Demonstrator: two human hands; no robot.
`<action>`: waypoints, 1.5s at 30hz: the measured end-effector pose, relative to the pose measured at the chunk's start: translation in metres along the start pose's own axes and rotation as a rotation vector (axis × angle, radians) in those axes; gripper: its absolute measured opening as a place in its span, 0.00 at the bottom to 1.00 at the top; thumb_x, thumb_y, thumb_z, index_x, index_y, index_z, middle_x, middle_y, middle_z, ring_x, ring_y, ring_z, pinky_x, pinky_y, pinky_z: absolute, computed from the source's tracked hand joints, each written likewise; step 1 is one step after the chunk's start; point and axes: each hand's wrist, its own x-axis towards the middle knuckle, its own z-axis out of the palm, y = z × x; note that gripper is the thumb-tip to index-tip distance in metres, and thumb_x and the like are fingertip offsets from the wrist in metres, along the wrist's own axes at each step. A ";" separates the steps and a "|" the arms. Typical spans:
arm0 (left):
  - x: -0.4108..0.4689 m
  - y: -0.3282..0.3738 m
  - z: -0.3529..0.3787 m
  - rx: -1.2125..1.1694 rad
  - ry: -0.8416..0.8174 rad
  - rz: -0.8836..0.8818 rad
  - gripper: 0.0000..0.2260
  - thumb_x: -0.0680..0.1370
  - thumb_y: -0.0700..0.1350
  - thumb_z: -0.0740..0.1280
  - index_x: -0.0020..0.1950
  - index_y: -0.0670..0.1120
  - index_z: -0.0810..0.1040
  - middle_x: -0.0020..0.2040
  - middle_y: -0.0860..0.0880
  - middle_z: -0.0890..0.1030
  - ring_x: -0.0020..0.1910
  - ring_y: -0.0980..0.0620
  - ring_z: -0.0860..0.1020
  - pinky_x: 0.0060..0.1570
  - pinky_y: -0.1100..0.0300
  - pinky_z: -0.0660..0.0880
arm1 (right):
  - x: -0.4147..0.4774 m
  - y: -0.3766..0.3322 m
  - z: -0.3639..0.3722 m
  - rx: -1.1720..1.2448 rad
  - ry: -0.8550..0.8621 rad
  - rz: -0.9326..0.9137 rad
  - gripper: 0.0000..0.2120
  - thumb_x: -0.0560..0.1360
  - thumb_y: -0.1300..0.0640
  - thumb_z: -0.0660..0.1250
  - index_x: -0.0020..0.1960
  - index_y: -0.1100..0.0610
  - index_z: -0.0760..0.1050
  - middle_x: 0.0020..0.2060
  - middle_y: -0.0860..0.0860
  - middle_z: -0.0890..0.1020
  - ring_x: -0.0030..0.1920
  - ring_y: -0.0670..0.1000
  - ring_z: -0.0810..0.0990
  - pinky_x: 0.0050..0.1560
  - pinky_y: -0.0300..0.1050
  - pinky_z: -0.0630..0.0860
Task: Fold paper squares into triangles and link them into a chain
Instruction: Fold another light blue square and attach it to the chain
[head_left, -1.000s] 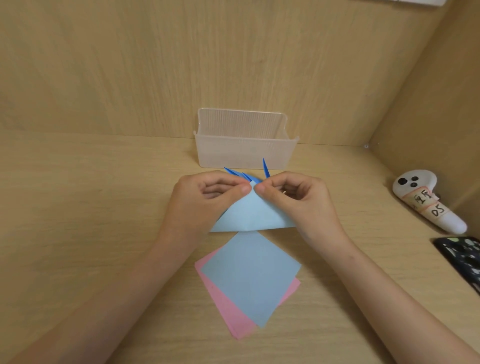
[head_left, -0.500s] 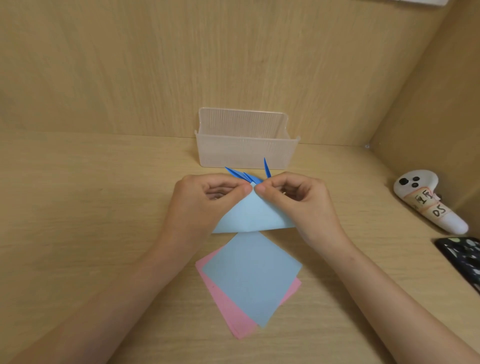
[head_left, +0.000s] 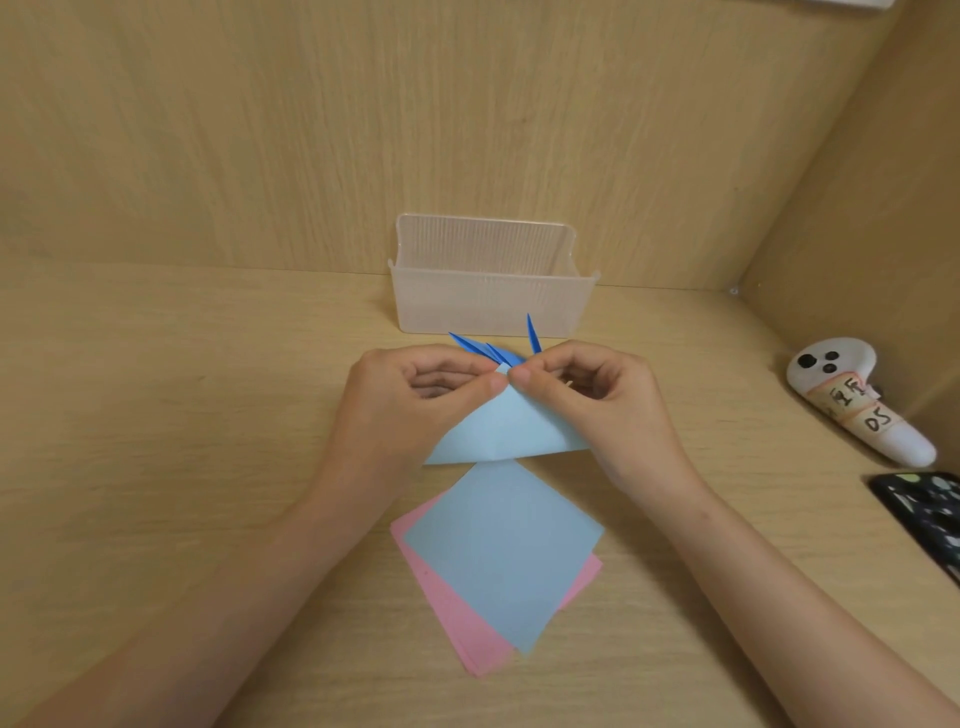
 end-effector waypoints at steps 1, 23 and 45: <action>0.000 0.000 0.000 -0.035 0.043 -0.022 0.06 0.68 0.38 0.75 0.38 0.48 0.83 0.33 0.56 0.84 0.34 0.62 0.81 0.39 0.72 0.74 | 0.001 -0.001 0.000 0.029 0.029 -0.013 0.04 0.71 0.56 0.73 0.40 0.56 0.81 0.33 0.45 0.81 0.36 0.43 0.75 0.38 0.33 0.69; -0.005 0.014 -0.001 -0.420 0.225 -0.175 0.04 0.72 0.40 0.72 0.46 0.42 0.82 0.40 0.49 0.86 0.39 0.55 0.84 0.37 0.67 0.77 | -0.005 -0.004 0.011 0.202 -0.046 0.180 0.05 0.69 0.60 0.71 0.37 0.61 0.79 0.29 0.49 0.80 0.29 0.44 0.75 0.33 0.35 0.71; -0.002 0.013 -0.004 -0.397 0.174 -0.184 0.03 0.74 0.40 0.70 0.46 0.42 0.80 0.39 0.51 0.85 0.40 0.56 0.83 0.36 0.63 0.79 | -0.002 -0.005 0.005 0.201 0.034 0.175 0.08 0.70 0.59 0.71 0.34 0.60 0.79 0.28 0.51 0.79 0.30 0.48 0.71 0.35 0.34 0.71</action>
